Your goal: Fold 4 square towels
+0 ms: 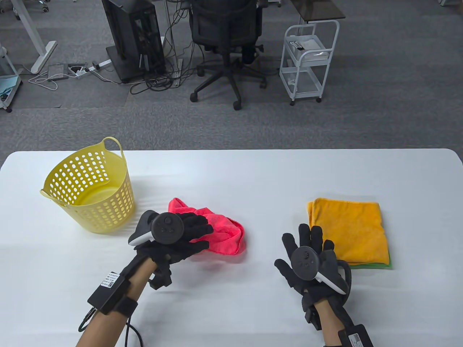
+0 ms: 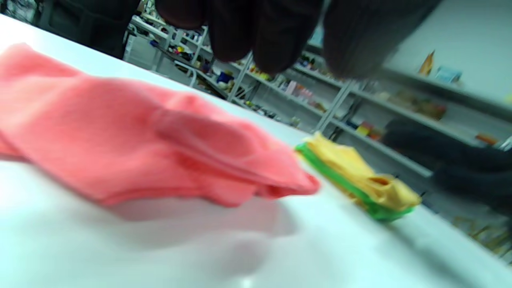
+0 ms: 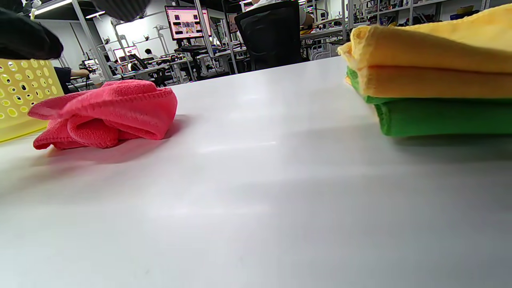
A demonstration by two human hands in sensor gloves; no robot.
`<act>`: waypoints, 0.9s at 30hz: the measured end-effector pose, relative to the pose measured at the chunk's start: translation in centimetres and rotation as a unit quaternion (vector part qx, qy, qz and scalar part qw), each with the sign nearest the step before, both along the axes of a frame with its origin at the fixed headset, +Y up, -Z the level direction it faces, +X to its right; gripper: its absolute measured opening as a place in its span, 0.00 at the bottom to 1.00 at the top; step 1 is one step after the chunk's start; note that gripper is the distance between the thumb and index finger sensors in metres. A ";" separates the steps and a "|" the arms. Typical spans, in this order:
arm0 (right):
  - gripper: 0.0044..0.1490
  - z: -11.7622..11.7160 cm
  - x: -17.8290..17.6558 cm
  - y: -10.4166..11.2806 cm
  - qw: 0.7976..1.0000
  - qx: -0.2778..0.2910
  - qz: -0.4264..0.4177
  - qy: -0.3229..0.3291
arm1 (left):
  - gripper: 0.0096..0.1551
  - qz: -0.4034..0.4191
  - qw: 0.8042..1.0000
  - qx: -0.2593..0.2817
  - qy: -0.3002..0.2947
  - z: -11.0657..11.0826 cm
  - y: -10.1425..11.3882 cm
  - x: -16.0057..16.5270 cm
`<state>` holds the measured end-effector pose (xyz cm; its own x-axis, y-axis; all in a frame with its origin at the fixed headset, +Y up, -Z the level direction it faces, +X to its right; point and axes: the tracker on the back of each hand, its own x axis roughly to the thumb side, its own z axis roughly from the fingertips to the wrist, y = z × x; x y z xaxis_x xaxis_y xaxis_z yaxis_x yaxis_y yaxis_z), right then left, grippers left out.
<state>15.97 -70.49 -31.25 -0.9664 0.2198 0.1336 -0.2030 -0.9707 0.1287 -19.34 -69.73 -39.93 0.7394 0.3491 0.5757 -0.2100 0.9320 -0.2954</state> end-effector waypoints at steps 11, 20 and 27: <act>0.51 0.0 0.0 0.0 1.000 0.001 0.001 0.000 | 0.33 -0.150 0.987 0.058 -0.008 0.0 -3.1 0.9; 0.51 0.0 0.1 0.0 1.000 0.002 -0.001 -0.003 | 0.34 -0.228 0.973 0.044 -0.013 -0.5 -5.0 2.2; 0.52 0.0 0.1 0.0 1.000 0.000 0.001 -0.003 | 0.35 -0.257 0.964 0.063 0.025 -0.9 -5.6 2.4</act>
<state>16.07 -70.46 -31.21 -0.9678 0.2173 0.1270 -0.2014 -0.9712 0.1272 -16.99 -75.37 -40.79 0.8238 -0.1414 0.5489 0.2783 0.9445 -0.1743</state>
